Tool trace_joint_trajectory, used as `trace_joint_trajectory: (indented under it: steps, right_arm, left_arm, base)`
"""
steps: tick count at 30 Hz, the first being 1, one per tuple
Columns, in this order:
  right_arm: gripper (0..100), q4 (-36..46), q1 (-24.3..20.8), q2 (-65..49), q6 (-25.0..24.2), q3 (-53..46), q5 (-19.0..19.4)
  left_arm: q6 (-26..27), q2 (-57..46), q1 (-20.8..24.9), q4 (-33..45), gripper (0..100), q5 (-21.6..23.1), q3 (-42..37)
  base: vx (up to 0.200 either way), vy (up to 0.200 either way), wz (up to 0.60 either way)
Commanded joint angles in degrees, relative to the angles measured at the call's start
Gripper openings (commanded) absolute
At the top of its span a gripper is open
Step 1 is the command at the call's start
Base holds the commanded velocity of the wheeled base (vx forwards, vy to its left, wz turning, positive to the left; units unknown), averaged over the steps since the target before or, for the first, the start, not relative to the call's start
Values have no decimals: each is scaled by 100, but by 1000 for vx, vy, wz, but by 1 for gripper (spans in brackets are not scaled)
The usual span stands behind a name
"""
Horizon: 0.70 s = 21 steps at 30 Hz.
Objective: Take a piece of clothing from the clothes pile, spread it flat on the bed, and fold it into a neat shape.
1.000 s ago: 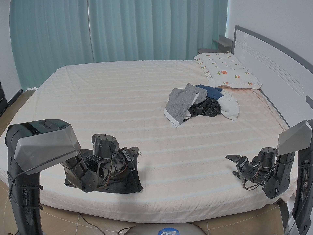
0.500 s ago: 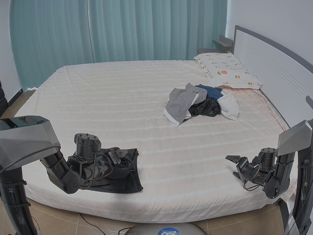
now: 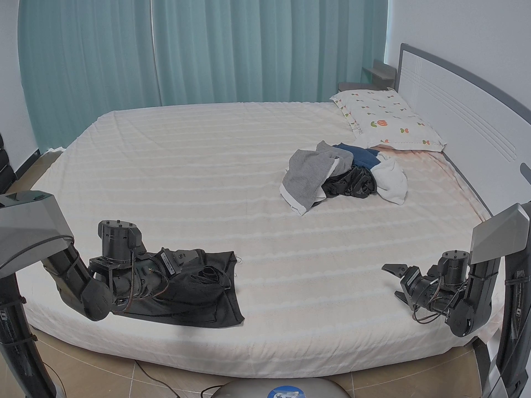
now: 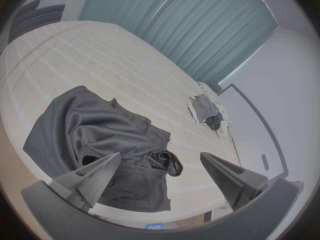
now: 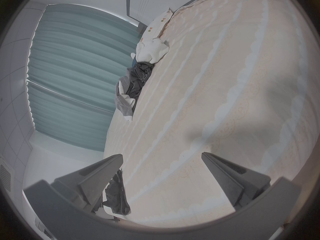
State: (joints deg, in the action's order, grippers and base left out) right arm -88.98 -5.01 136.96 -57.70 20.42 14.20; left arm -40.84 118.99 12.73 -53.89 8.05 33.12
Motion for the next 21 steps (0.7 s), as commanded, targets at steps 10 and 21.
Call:
trace_joint_trajectory:
  steps: [10,21]
  right_arm:
    - [100,-49,0,6,-5,6,4]
    - [100,-49,18,-20,-13,41,12]
  left_arm:
    - [15,10,-244,37,100,197,-7]
    - [15,54,-473,46,100,426,63]
  base:
    - [0,200,0]
    - [0,200,0]
